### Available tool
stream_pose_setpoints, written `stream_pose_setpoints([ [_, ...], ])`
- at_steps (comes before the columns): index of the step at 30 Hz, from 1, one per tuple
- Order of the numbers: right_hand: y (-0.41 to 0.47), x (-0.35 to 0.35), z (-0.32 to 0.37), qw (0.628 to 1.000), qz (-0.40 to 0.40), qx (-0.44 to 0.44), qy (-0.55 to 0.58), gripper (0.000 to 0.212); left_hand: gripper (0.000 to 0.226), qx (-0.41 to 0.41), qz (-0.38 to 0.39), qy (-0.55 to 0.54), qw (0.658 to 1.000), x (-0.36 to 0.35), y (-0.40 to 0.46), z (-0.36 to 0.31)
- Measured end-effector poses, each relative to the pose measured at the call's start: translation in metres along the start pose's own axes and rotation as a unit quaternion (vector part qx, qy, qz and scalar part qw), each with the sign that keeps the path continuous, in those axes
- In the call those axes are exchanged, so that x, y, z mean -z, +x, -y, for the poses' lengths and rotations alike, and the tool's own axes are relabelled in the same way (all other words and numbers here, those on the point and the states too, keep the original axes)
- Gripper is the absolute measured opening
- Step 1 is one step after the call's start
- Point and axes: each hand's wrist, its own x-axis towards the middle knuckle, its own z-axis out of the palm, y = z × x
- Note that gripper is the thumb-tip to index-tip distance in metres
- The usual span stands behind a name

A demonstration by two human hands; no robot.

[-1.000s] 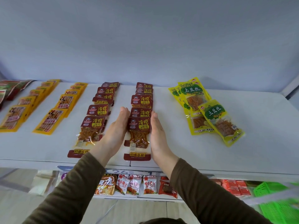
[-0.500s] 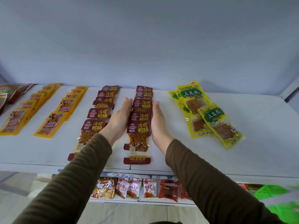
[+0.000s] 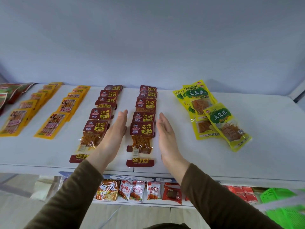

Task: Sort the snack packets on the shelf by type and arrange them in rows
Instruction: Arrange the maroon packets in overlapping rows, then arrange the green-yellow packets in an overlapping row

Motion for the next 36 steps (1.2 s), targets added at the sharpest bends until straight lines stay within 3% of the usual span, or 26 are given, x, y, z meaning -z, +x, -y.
stream_pose_setpoints([
  [4,-0.021,0.002,-0.004,0.999,0.024,0.017,-0.038,0.045,0.069,0.015,0.019,0.0,1.0,-0.006,-0.022,0.002],
  [8,-0.018,0.009,0.013,0.997,0.01,0.037,-0.069,0.045,0.051,-0.032,-0.038,0.09,0.995,-0.013,-0.017,-0.016],
  [11,-0.01,0.025,0.03,0.987,-0.012,0.104,-0.121,0.042,0.044,-0.087,-0.031,0.163,0.982,-0.025,-0.008,-0.031],
  [17,0.025,0.103,0.074,0.959,-0.045,0.203,-0.195,0.044,0.041,-0.136,-0.015,0.177,0.975,-0.09,0.01,-0.062],
  [21,0.055,0.177,0.086,0.938,-0.05,0.187,-0.288,0.051,0.051,-0.119,0.013,0.16,0.98,-0.147,0.028,-0.071],
  [25,0.088,0.248,0.095,0.936,0.031,0.073,-0.344,0.073,0.072,-0.068,0.025,0.16,0.985,-0.201,0.047,-0.065],
  [29,0.11,0.281,0.09,0.919,0.09,-0.011,-0.383,0.093,0.045,-0.051,-0.037,0.143,0.988,-0.232,0.072,-0.062],
  [32,0.114,0.286,0.078,0.933,0.101,-0.017,-0.345,0.091,0.045,-0.034,-0.104,0.185,0.977,-0.245,0.089,-0.062],
  [36,0.116,0.284,0.07,0.941,0.079,0.013,-0.329,0.081,0.065,-0.007,-0.132,0.162,0.978,-0.252,0.096,-0.067],
])
